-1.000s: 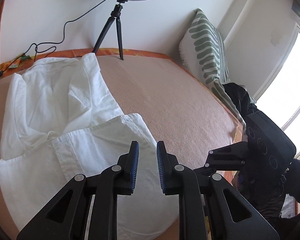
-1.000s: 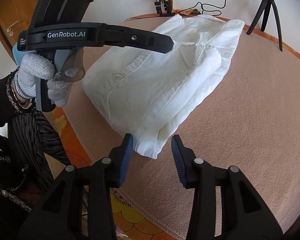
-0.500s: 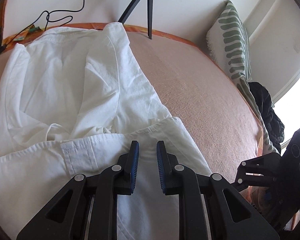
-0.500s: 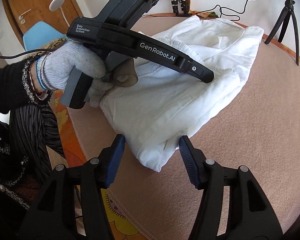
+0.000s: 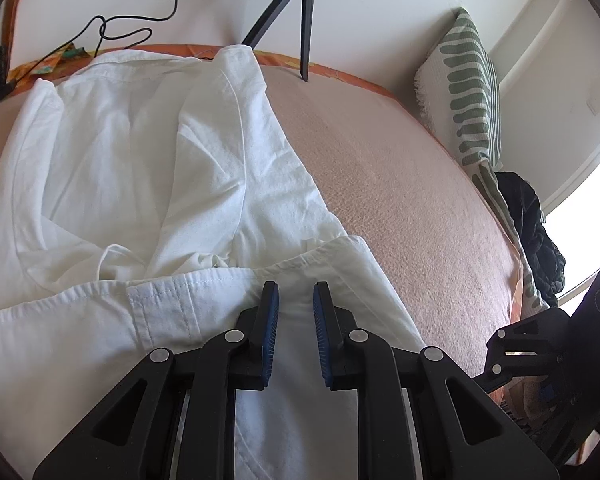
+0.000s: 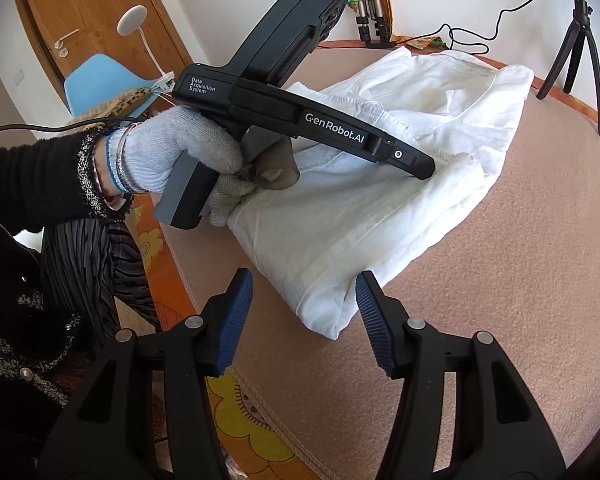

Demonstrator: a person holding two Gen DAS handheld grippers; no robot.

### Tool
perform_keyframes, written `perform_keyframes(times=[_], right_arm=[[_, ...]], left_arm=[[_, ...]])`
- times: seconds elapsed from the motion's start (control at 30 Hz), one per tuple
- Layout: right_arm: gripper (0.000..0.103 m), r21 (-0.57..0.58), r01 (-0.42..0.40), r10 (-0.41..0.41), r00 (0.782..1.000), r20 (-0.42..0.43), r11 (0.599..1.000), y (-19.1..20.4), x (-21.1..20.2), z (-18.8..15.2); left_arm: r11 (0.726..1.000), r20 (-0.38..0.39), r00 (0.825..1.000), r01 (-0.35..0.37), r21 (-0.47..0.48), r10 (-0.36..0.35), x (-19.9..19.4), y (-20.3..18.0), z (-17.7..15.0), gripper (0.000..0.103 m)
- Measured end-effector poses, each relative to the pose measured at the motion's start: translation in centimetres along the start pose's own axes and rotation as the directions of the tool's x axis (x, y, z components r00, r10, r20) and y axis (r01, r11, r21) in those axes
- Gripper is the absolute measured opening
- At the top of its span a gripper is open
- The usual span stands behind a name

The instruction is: Fold small clothes

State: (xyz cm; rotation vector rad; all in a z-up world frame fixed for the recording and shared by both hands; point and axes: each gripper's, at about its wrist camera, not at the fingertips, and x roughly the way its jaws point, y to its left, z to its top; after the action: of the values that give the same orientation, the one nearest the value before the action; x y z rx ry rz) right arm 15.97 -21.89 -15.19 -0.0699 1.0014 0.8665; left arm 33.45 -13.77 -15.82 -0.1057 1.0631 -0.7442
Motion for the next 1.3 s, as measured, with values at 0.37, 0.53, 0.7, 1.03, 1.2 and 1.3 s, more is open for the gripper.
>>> perform_keyframes(times=[0.37,0.53,0.7,1.03,1.2,1.3], right_arm=[[0.057,0.040,-0.067,0.066,0.997,0.029,0.997,-0.5,1.2,0.5],[0.041,0.108,-0.093,0.093,0.996,0.004,0.990,-1.9,1.7,-0.4],[0.031,0.160,-0.155,0.152,0.988,0.027,0.975,-2.4,0.7,-0.9],[0.009,0.215,-0.081,0.083,0.997,0.000,0.973,-2.3,0.1,-2.6],[0.007,0.224,-0.028,0.042,0.997,-0.059,0.974,-1.8,-1.3,-3.6],[0.007,0.212,0.016,-0.022,0.999,0.024,0.977,-1.1,-4.3,-3.0]], left_arm=[[1.000,-0.001,1.000,-0.003,0.004,0.003,0.0,0.0,0.0,0.016],[1.000,0.001,1.000,-0.008,0.009,0.008,0.1,-0.1,0.1,0.016],[1.000,0.001,1.000,-0.007,0.010,0.007,0.2,-0.2,0.2,0.016],[1.000,0.009,1.000,-0.017,0.025,0.017,0.4,-0.4,0.1,0.016],[0.999,0.036,0.999,-0.027,0.025,0.026,-1.2,-0.8,0.3,0.016],[0.999,0.095,0.995,-0.028,0.031,0.025,-3.9,-0.8,0.5,0.016]])
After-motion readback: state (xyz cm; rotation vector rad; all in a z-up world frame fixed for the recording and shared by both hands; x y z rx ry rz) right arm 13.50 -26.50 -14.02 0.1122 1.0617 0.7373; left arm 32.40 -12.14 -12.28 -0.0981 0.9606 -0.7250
